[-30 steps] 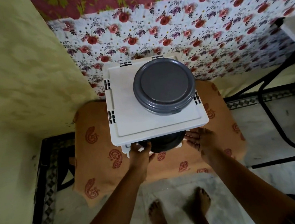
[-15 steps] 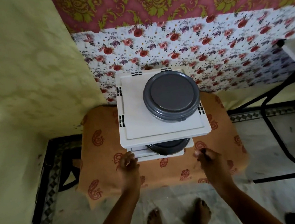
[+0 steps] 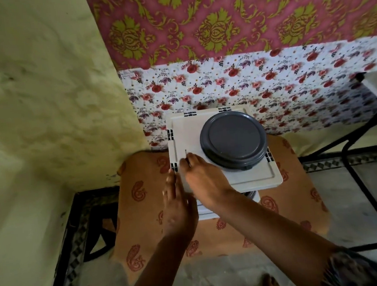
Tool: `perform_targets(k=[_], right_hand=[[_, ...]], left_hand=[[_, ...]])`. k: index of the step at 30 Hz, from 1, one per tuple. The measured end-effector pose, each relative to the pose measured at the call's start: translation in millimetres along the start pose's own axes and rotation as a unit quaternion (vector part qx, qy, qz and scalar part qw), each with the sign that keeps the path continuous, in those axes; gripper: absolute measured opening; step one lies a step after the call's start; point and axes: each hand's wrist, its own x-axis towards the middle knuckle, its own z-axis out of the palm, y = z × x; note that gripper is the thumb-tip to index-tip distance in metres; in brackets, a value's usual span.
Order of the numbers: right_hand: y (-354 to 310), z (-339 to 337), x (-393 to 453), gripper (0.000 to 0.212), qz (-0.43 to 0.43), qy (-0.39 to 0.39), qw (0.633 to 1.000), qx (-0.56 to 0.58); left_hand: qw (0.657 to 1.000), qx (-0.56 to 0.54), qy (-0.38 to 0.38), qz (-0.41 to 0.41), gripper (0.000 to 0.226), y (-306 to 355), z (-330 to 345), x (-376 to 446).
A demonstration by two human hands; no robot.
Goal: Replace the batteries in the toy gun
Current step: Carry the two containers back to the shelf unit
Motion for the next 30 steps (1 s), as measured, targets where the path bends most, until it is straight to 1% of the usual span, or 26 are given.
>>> perform_targets(k=[2,6,8,14,19,23,25,27,29,30], right_hand=[[-1.4,4.4,21.0,0.047,0.015,-0.022,0.999,-0.046],[2.6,16.4,43.6,0.043,0.038,-0.059,0.992,-0.102],[3.2,19.4,48.6,0.041,0.045,-0.069,0.991,-0.107],[1.1,21.9,54.3,0.037,0.054,-0.057,0.991,-0.113],[3.2,22.0,52.0,0.039,0.049,-0.055,0.989,-0.125],[2.0,17.5,45.3,0.043,0.053,-0.080,0.987,-0.130],[1.4,13.0,36.6,0.043,0.048,-0.089,0.988,-0.113],[0.4,0.8,23.2,0.045,0.039,-0.089,0.993,-0.071],[3.1,-13.3,3.2,0.050,0.034,-0.067,0.997,-0.013],[4.9,-18.6,-11.8,0.049,0.041,-0.054,0.997,0.020]], left_hand=[[1.000,0.000,-0.010,-0.008,0.062,0.3,-0.7,0.5],[1.000,0.002,-0.017,0.005,0.065,2.0,-3.1,-1.2],[1.000,-0.010,-0.022,0.005,0.065,2.5,-5.3,-0.7],[0.999,-0.034,-0.017,-0.003,0.067,2.6,-5.1,-1.2],[0.999,-0.050,-0.015,0.002,0.071,5.7,-6.1,-2.4],[0.999,-0.047,-0.024,-0.007,0.069,6.3,-7.0,-0.9],[0.998,-0.039,-0.043,-0.018,0.068,6.9,-8.8,0.0],[0.998,-0.026,-0.058,-0.022,0.068,8.9,-12.0,-0.1],[0.997,-0.016,-0.061,-0.032,0.068,16.3,-18.1,-2.9],[0.998,-0.019,-0.048,-0.029,0.067,19.6,-20.6,-5.5]])
